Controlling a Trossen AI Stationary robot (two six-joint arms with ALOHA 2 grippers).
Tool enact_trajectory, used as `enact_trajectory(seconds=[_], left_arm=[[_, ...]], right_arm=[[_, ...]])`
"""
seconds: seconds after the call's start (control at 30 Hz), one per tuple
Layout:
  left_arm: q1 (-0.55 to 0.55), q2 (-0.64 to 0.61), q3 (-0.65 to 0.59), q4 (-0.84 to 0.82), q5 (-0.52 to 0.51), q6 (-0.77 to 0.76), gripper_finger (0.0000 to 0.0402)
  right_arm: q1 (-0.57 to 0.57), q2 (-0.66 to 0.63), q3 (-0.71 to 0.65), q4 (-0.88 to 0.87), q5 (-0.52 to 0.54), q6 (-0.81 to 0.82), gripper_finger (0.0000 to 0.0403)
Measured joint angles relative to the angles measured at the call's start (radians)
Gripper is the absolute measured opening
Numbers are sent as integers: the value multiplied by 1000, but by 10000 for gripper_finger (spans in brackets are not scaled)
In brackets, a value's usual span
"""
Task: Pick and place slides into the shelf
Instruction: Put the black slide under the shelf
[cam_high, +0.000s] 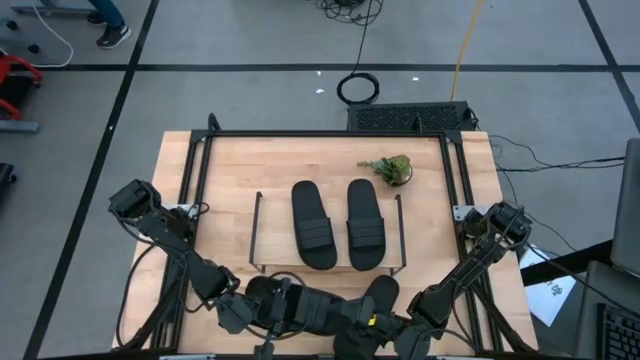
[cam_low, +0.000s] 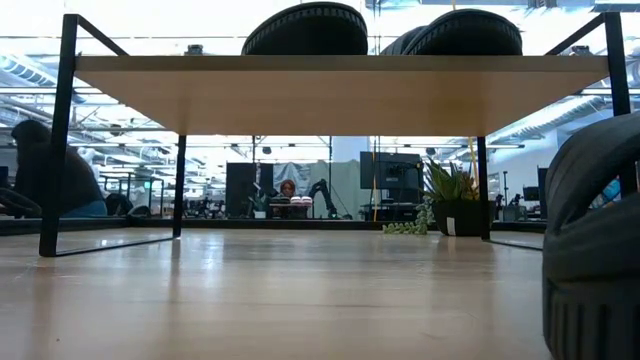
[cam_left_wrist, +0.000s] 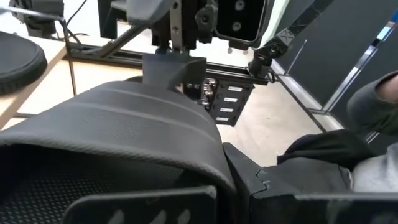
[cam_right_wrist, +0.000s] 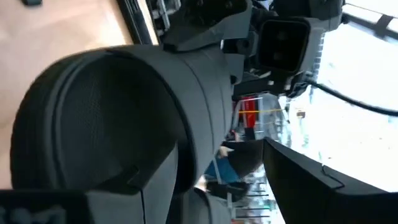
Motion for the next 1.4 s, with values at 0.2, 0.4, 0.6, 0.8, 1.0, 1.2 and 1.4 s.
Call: enact_trajectory(seconds=[0.2,0.4,0.6,0.8,1.0,1.2,1.4], left_arm=[[7,0,0,-5,-55,64,1],[28,0,0,9,-59,107,1],[34,0,10,19,-40,133,0],[35,0,45,-12,-28,154,0],[37,5,55,-37,-12,148,0],[34,5,57,-60,-1,127,0],[33,3,61,-53,15,114,0]], right_arm=[[-9,0,0,34,-5,95,224],[-26,0,0,13,-16,156,224],[-48,0,0,-27,-44,188,224],[-69,0,-1,-25,-96,182,224],[-93,0,-3,-1,-129,181,216],[-111,1,-4,15,-201,210,135],[-111,1,-4,34,-199,198,14]])
